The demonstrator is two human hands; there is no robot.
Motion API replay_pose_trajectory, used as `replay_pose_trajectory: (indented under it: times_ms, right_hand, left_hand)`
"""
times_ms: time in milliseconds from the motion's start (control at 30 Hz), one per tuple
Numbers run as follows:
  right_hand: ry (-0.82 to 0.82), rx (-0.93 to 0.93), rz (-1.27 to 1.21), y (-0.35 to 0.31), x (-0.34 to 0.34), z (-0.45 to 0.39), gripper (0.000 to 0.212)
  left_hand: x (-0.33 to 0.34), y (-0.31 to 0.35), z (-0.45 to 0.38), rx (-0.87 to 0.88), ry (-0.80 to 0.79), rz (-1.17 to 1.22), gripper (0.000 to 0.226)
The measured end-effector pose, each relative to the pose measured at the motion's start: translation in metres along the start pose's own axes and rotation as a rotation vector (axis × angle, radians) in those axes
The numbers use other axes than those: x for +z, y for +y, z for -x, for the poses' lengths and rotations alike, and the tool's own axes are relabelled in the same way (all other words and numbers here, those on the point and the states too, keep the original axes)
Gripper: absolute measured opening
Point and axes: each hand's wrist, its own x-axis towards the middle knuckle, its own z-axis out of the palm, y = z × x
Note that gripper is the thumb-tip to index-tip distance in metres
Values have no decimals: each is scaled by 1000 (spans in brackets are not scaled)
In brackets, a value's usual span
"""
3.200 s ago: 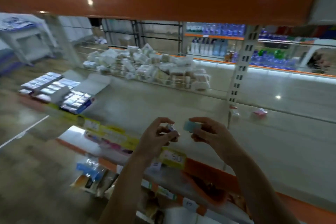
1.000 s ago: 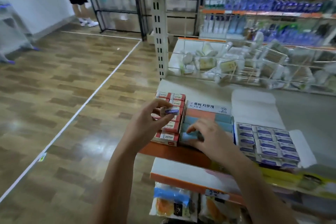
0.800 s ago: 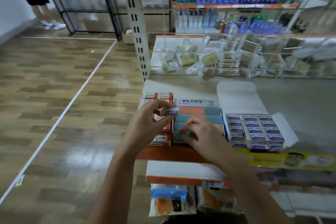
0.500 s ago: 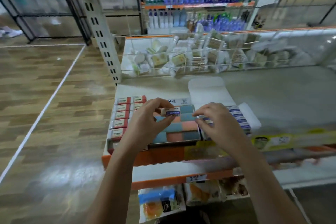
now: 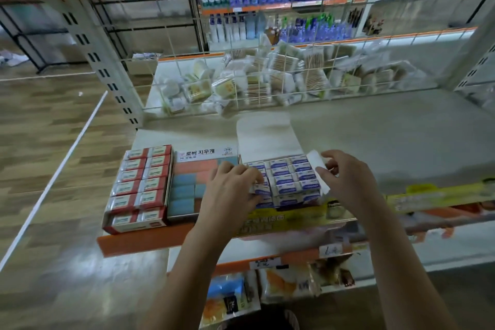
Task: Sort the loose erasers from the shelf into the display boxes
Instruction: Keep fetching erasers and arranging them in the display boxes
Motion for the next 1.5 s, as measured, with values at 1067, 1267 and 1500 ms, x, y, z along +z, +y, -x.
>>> replay_pose_trajectory:
  times_ms: [1067,1267,1500]
  right_hand:
    - [18,71,-110,7,-17,21,36]
    - [63,110,66,54,-75,35,37]
    - [143,175,225,155,-154,66,41]
  left_hand:
    - [-3,31,-35,194,-7,-54,24]
    - [11,120,-83,391,-62,35,27]
    - [60,255,-116,479,-103,80,33]
